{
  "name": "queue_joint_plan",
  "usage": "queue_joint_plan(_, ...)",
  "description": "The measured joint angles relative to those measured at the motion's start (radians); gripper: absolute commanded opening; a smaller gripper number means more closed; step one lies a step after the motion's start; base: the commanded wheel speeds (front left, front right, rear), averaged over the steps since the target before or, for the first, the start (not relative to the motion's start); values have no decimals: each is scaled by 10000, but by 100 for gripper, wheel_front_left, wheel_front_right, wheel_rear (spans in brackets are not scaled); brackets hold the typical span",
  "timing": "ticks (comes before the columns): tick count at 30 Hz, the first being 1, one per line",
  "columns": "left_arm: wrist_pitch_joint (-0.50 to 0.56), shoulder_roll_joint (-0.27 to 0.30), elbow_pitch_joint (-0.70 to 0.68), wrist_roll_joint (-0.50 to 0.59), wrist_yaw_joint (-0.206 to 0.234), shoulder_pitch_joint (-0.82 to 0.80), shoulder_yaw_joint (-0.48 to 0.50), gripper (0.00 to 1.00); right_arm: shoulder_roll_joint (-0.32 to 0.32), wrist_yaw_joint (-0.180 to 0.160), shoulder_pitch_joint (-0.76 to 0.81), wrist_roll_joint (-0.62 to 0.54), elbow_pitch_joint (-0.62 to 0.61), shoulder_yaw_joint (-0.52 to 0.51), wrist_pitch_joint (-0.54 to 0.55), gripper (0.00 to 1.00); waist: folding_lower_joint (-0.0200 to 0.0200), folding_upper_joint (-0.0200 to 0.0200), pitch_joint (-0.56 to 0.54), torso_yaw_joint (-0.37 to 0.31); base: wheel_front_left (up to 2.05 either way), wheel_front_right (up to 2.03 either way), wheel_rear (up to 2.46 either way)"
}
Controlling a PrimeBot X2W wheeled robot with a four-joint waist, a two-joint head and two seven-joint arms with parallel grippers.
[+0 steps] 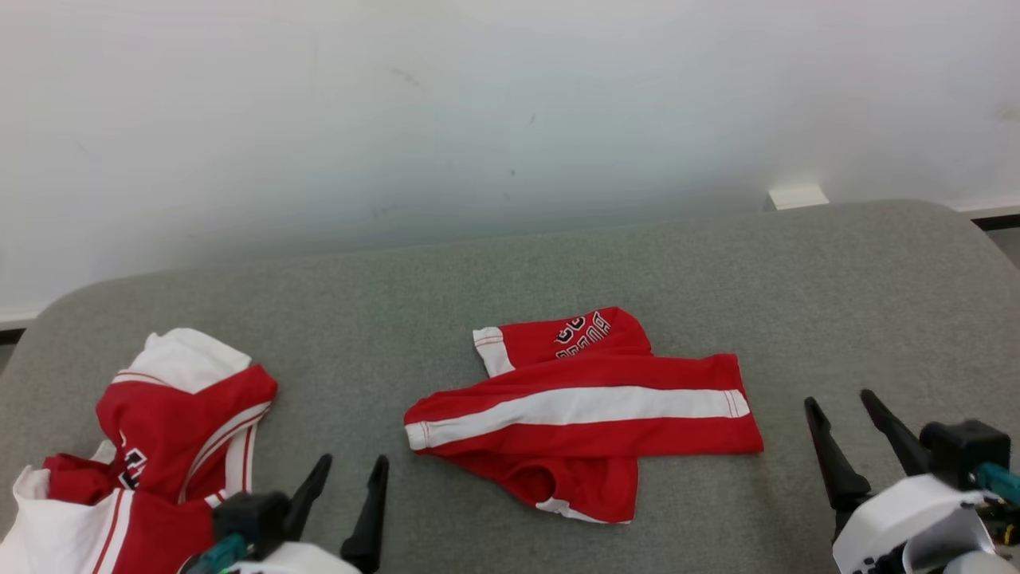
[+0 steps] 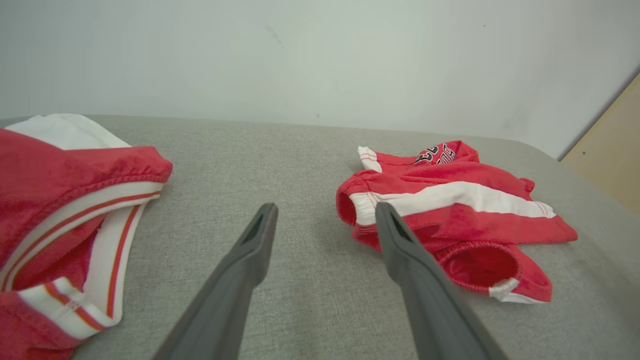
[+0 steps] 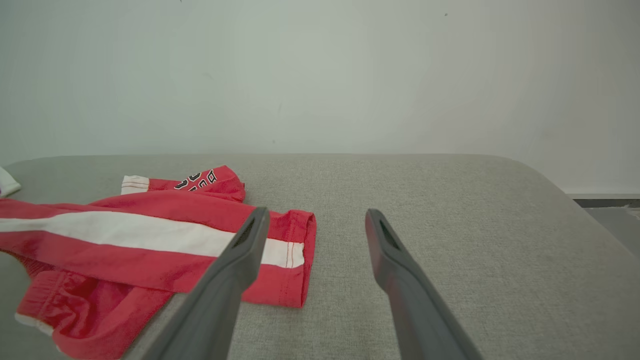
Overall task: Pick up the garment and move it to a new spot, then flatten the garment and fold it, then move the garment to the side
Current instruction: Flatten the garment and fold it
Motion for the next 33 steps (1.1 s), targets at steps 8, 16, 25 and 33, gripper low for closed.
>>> queue_joint_plan(8,1496,21,-155,-326,-531,-1023,-851,100,-351,0,-1521,1862,1402,614,1814,100,0,1,729,253,0,0,0)
queue_joint_plan(16,2199,123,58,-809,-715,-2014,-1369,100,-711,0,-2903,3298,2449,2067,2625,100,1,0,1509,544,0,0,0)
queue_joint_plan(25,2332,125,424,-1233,-779,-3096,-2165,100,-886,0,-4010,4219,3634,3173,3141,100,1,0,2231,842,0,0,0)
queue_joint_plan(33,2232,201,652,-1586,-792,-3545,-2441,100,-953,0,-4602,4740,4094,3833,2949,47,1,0,2571,834,0,0,0)
